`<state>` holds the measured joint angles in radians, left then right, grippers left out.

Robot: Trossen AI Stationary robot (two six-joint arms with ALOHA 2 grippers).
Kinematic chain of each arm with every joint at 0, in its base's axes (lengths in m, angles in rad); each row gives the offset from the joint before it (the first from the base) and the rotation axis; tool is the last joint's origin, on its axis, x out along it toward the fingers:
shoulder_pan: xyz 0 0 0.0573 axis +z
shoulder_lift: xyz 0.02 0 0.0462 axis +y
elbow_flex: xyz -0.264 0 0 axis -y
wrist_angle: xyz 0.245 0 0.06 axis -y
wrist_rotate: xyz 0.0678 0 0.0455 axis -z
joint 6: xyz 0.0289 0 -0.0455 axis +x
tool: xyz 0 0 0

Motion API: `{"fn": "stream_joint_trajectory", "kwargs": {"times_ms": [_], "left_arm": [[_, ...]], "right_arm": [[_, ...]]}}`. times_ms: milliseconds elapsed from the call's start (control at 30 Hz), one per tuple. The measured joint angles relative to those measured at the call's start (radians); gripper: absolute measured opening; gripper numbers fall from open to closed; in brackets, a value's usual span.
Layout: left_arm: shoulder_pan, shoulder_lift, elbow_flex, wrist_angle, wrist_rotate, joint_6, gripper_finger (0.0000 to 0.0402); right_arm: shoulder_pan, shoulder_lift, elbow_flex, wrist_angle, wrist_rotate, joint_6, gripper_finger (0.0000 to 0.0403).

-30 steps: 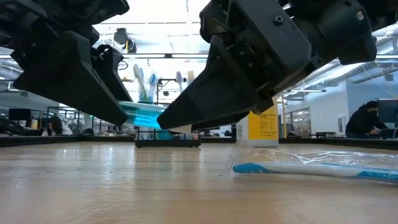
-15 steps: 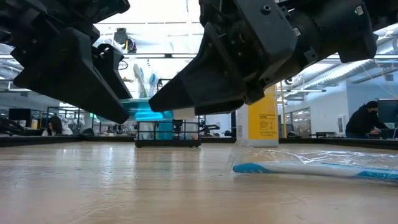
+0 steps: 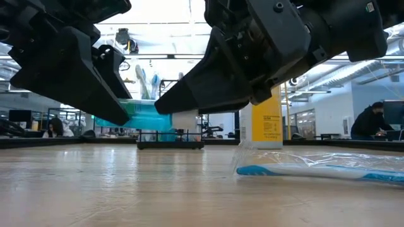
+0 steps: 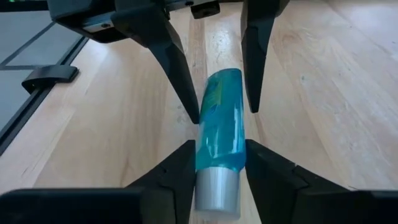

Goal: Pick & Place toothbrushing station
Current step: Put the blue mouthwash into the black mesh organizer

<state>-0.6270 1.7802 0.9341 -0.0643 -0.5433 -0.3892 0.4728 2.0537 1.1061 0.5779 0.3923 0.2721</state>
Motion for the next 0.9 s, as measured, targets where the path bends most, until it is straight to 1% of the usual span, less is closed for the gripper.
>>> {"fn": "stream_joint_trajectory", "kwargs": {"times_ms": [267,600,700,800,900], "left_arm": [[0.000,0.000,0.000,0.000,0.001,-0.009,0.0184],[0.000,0.000,0.000,0.002,-0.004,-0.008,0.0181],[0.000,0.000,0.000,0.002,-0.004,0.004,0.0161],[0.000,0.000,0.000,0.005,-0.001,0.016,0.0131],[0.001,0.000,0.000,0.018,-0.009,0.016,0.0107]], "right_arm": [[0.000,0.000,0.000,0.000,0.000,0.002,0.0100],[0.000,0.000,0.000,-0.001,0.000,0.003,0.0101],[0.000,0.000,0.000,-0.001,0.000,0.002,0.0112],[-0.008,0.000,0.000,0.011,-0.001,0.007,0.0124],[-0.015,0.000,0.000,0.024,-0.004,0.082,0.0129]]}}
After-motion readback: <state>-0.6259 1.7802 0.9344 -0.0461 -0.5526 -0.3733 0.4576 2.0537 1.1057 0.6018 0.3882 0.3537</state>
